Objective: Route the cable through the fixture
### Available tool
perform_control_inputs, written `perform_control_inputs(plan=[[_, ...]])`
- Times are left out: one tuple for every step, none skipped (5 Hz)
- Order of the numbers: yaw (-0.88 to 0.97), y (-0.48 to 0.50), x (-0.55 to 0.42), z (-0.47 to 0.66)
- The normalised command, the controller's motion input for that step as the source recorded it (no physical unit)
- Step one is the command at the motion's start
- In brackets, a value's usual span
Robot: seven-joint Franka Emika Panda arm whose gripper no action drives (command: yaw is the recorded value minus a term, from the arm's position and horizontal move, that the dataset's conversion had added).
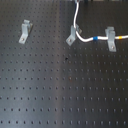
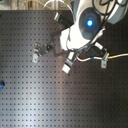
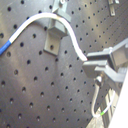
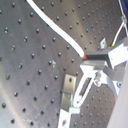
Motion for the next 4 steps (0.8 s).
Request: perform_control_inputs(plan=[[0.06,0.207,-0.042,0.42],[0.0,-0.002,0.298,0.47],[-0.11,-0.03,0.409,0.5],[-0.09,0.058,0.254,0.42]])
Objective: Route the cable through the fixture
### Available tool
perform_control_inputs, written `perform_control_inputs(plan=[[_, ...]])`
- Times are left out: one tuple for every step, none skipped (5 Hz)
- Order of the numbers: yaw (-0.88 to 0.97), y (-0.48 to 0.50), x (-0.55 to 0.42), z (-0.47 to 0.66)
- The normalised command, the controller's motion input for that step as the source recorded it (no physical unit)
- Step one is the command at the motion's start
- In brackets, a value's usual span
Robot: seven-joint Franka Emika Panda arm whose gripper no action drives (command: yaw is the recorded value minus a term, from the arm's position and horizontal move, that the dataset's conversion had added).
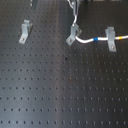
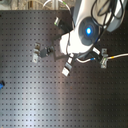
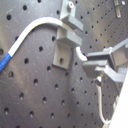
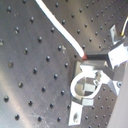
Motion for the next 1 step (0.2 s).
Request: perform_control_inputs(plan=[[-0.14,0.107,-0.027,0.17]])
